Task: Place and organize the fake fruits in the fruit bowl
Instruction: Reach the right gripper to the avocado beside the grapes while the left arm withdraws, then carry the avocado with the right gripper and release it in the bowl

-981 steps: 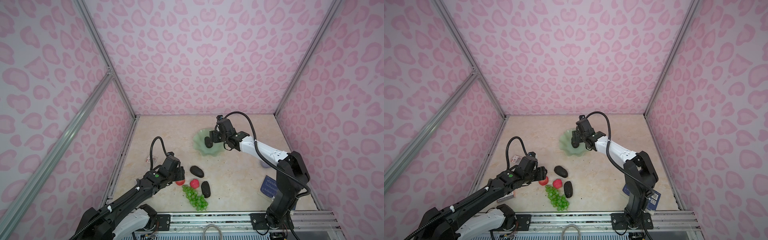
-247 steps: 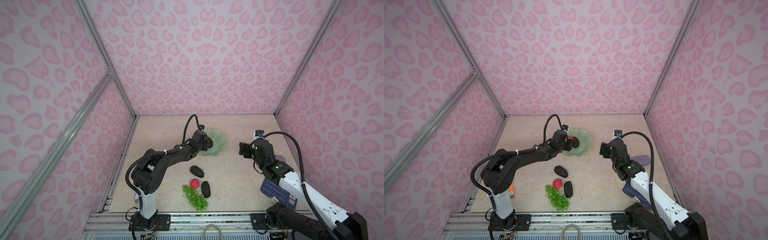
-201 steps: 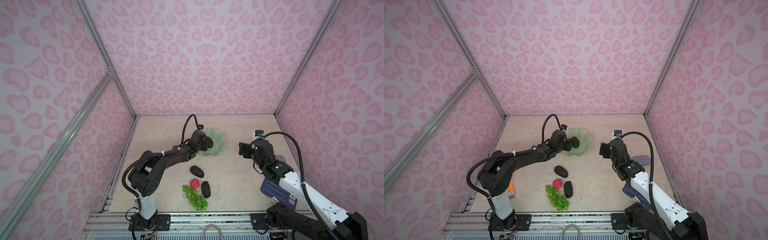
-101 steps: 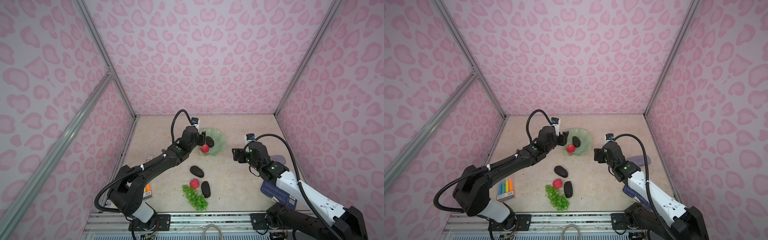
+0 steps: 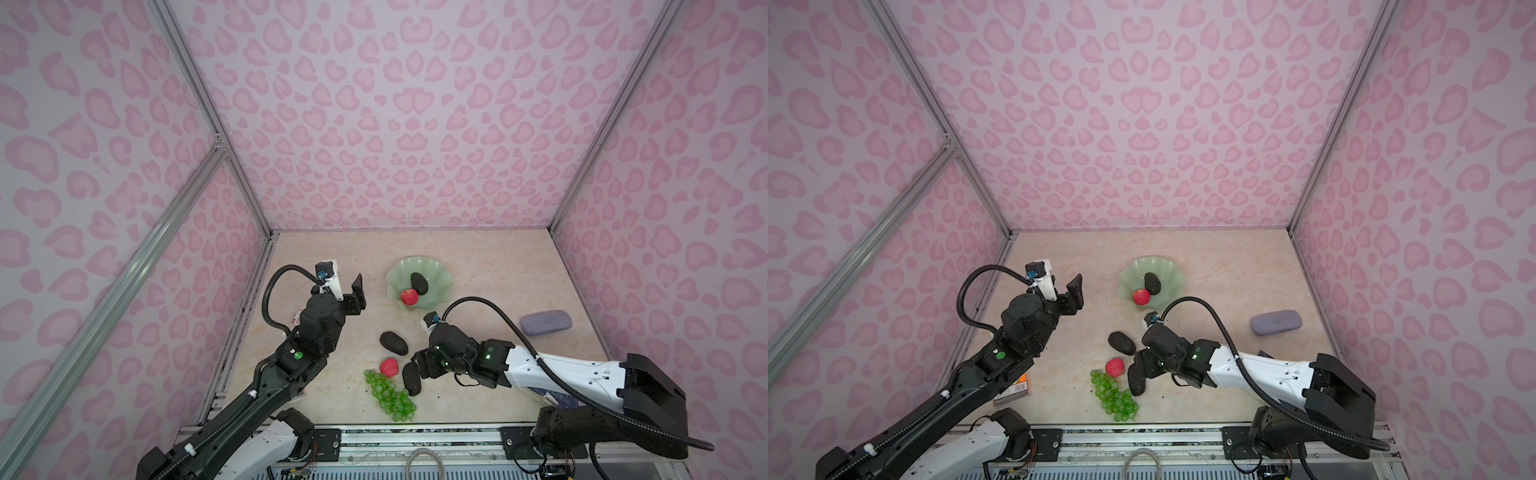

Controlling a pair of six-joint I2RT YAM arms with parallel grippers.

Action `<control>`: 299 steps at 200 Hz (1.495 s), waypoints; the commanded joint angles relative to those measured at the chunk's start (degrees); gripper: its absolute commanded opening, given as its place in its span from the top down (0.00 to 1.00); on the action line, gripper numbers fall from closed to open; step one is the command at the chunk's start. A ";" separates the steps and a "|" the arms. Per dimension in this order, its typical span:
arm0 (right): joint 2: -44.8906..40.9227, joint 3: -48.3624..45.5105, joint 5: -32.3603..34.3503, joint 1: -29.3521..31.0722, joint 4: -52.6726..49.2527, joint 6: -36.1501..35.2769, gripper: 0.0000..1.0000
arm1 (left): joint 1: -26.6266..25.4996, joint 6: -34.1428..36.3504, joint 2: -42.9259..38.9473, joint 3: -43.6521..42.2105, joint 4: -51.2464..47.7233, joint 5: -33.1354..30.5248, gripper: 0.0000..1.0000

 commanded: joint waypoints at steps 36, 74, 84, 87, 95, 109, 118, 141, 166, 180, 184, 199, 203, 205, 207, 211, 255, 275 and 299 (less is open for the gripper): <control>6.08 2.44 -4.55 1.59 -1.41 0.63 0.24 | 2.97 -9.09 -7.59 -7.45 -8.73 -1.27 0.18; 11.19 5.21 -6.03 1.68 -1.63 -0.80 0.34 | 3.41 -9.73 -9.32 -8.75 -10.26 -1.65 0.16; 12.20 5.70 -6.49 1.68 -2.01 -0.83 0.37 | 3.50 -9.60 -9.31 -8.63 -10.62 -1.56 0.16; 12.62 5.87 -6.66 1.68 -2.05 -0.90 0.38 | 3.51 -9.52 -9.34 -8.50 -10.75 -1.56 0.16; 13.09 6.08 -6.72 1.68 -2.31 -0.77 0.41 | 3.59 -9.51 -9.34 -8.25 -11.16 -1.47 0.15; 13.60 6.23 -6.71 1.52 -2.59 -0.73 0.48 | 3.60 -9.26 -9.47 -7.78 -11.42 -1.14 0.15; 13.81 6.16 -6.71 1.29 -2.65 -0.48 0.55 | 3.62 -9.12 -9.60 -7.58 -11.54 -1.12 0.15; 11.99 4.59 -5.49 -0.28 -2.68 0.36 0.69 | 3.77 -8.89 -9.89 -7.43 -11.27 -1.12 0.15; 4.93 4.37 -1.84 -4.05 -6.44 -1.16 0.72 | 3.86 -8.72 -9.61 -7.73 -11.37 -0.25 0.15; 0.48 6.68 3.07 -6.21 -11.39 -3.50 0.73 | 3.94 -8.87 -9.43 -7.91 -11.74 0.38 0.15; -0.51 7.54 4.70 -6.93 -12.79 -4.03 0.73 | 3.95 -8.89 -9.43 -8.02 -11.70 0.49 0.15; -3.16 10.13 7.46 -10.66 -15.11 -7.69 0.72 | 3.95 -8.98 -9.43 -8.30 -11.78 1.01 0.15; -3.60 10.65 8.07 -11.69 -14.74 -8.60 0.72 | 3.95 -8.98 -9.51 -8.43 -11.76 1.20 0.15; -3.78 10.72 8.41 -12.10 -14.37 -9.23 0.73 | 3.95 -8.98 -9.51 -8.40 -11.78 1.28 0.15; -3.91 10.93 8.76 -12.60 -13.99 -9.76 0.72 | 3.95 -8.94 -9.51 -8.40 -11.78 1.35 0.15; -4.08 11.19 9.33 -13.60 -13.20 -11.02 0.73 | 3.95 -8.90 -9.58 -8.40 -11.71 1.48 0.15; 6.28 19.73 8.80 -23.61 -4.86 -15.78 0.72 | 4.04 -8.92 -10.98 -8.79 -11.68 2.80 0.14; 14.06 25.34 6.32 -26.81 -3.91 -16.56 0.72 | 4.04 -8.90 -11.27 -8.66 -12.53 2.14 0.14; 21.39 29.39 4.21 -29.22 -1.13 -16.34 0.73 | 4.12 -8.89 -11.54 -8.40 -13.01 2.27 0.13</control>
